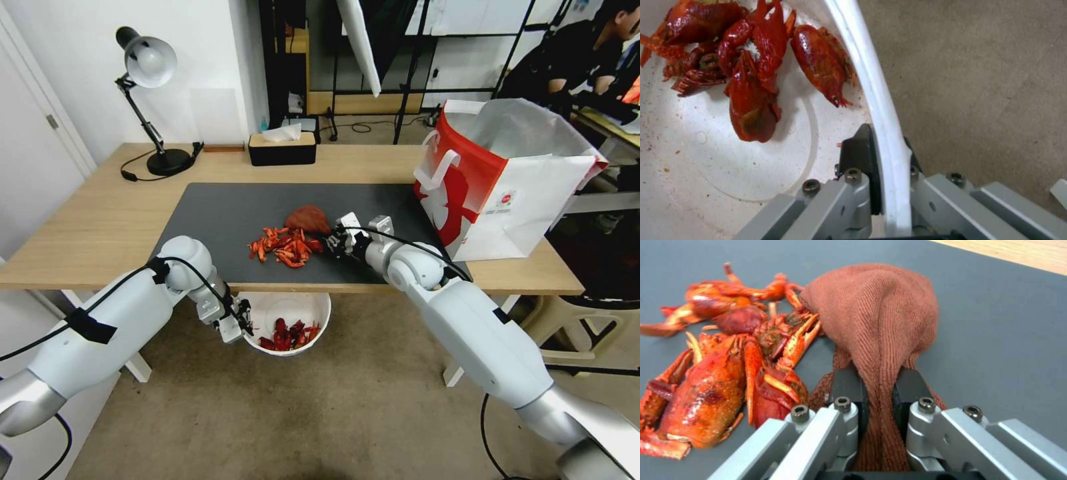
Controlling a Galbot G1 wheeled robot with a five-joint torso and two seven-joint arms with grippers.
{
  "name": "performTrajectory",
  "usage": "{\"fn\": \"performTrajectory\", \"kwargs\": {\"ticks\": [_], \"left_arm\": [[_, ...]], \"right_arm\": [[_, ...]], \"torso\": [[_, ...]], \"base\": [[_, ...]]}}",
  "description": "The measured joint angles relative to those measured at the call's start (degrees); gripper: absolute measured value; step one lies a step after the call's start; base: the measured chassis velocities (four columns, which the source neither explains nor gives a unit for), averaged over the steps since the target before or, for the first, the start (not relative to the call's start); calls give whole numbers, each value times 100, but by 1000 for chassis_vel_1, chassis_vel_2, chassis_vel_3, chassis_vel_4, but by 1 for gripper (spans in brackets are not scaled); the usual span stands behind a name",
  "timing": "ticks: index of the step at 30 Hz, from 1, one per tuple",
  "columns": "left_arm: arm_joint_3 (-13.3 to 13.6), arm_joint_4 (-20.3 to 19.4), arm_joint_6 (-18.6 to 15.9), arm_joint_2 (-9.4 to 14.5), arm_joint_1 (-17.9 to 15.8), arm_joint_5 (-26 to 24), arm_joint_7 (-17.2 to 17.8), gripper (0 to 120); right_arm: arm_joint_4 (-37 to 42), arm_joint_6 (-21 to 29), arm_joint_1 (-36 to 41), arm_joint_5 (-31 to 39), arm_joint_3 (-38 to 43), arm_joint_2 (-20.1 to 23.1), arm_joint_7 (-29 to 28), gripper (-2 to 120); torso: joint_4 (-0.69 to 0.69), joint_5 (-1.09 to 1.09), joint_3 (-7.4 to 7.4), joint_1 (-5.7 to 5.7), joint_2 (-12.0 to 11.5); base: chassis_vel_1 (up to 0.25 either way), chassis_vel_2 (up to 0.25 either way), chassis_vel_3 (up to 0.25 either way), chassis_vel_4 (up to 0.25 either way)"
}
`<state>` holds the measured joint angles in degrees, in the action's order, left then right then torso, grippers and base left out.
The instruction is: Sweep shrimp from table into container with towel, then put container into takeout bag.
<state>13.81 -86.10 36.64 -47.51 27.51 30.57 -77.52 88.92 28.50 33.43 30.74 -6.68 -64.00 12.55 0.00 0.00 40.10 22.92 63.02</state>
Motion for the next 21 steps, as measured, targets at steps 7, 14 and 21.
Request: {"fn": "performTrajectory", "kwargs": {"ticks": [7,14,21], "left_arm": [[-29,13,5,-2,-29,3,17,0],[-31,18,21,1,-36,8,34,0],[-28,7,27,10,-10,23,38,0]], "right_arm": [[266,-36,133,17,-30,157,92,7],[579,-55,372,17,-5,357,131,7],[906,-58,647,-6,44,468,143,7]], "torso": [[0,0,0,-1,0],[0,0,0,0,0],[0,0,0,0,0]], "base": [[0,0,0,0],[0,0,0,0],[0,0,0,0]]}}
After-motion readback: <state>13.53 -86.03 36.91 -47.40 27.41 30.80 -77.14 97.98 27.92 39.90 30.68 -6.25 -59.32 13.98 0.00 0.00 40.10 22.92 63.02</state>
